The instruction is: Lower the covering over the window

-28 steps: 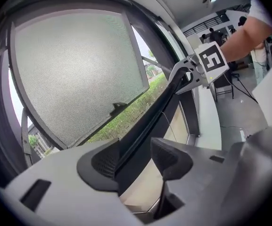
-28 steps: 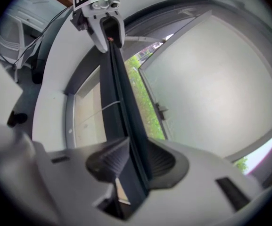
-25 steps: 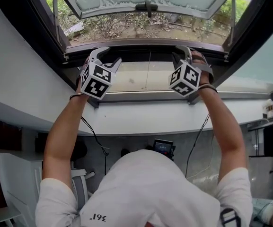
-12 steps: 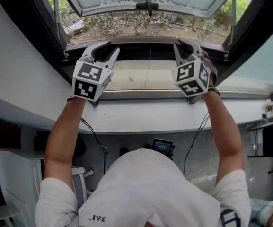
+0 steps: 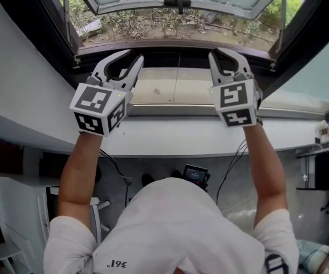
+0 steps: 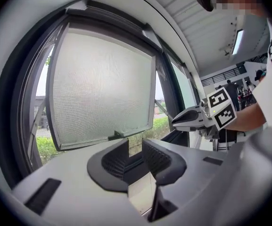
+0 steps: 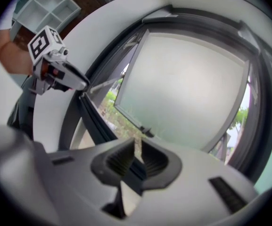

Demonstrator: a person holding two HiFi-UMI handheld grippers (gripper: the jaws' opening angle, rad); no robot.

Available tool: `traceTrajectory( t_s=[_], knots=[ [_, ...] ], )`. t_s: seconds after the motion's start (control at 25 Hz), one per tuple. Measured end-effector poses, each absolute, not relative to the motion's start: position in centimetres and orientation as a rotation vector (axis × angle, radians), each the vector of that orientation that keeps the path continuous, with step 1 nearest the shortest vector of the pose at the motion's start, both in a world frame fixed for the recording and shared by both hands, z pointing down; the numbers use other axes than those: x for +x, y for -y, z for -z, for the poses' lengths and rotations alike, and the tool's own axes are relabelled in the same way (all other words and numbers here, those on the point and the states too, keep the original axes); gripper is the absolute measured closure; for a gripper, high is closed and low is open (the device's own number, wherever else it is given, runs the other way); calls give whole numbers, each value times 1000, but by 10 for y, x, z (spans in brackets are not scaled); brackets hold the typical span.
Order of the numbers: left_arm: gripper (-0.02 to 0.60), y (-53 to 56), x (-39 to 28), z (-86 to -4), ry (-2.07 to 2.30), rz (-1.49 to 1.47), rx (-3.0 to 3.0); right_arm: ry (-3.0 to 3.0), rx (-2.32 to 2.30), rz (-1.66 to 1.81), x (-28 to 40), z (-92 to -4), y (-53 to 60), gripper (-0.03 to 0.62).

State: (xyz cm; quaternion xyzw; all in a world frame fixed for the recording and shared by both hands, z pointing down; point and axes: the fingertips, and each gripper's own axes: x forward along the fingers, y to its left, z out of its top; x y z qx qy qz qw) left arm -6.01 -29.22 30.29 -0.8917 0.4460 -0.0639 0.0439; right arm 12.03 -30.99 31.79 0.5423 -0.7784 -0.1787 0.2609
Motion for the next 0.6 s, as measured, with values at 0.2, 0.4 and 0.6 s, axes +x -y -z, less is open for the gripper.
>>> traceTrajectory(
  t_s=[0.2,0.4,0.6],
  knots=[
    [485,273,-53,-306,-1380,145,-2748,2196,1504,401,124,-317,294,539],
    [492,257,-50,-314,-1448,70,-2782,2244,1528,376,133,-315,281,542],
    [499,243,-44,-323,-1506,34,-2792,2289,1517,347,140,-322,273,542]
  ],
)
